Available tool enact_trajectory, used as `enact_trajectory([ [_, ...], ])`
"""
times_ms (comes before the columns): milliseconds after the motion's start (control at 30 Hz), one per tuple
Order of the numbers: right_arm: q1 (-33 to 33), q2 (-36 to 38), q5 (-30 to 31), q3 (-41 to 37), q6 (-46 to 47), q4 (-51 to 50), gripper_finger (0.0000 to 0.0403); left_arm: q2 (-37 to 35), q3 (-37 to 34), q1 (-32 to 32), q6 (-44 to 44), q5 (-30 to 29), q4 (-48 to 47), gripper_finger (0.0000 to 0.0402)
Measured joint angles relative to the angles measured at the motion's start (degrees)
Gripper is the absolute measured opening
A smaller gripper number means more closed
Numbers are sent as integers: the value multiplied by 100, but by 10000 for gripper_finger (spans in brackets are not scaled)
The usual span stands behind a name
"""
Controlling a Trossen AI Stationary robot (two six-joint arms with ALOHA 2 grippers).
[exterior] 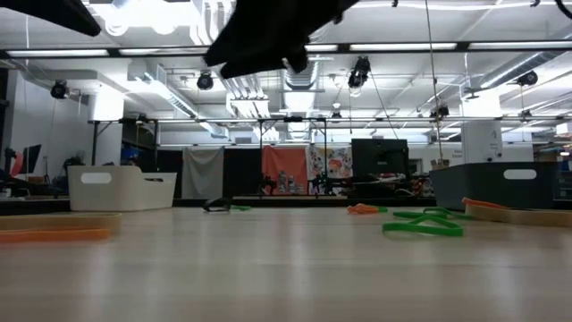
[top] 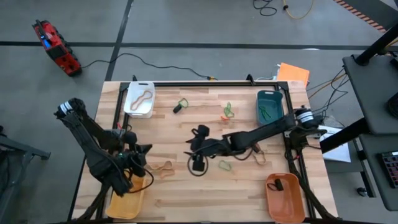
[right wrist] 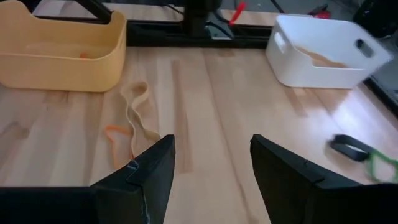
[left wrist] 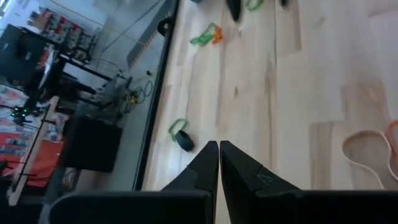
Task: Sort rubber bands into baskets
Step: Put the brown rubber band into the white bin
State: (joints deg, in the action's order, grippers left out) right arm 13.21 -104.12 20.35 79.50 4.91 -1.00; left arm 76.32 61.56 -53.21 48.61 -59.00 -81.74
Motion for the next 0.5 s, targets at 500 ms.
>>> enact_trajectory([
  [500,-261,-1601,-1132,1570,328,-57,200,-1468,-912,0,34,-30,422,0],
])
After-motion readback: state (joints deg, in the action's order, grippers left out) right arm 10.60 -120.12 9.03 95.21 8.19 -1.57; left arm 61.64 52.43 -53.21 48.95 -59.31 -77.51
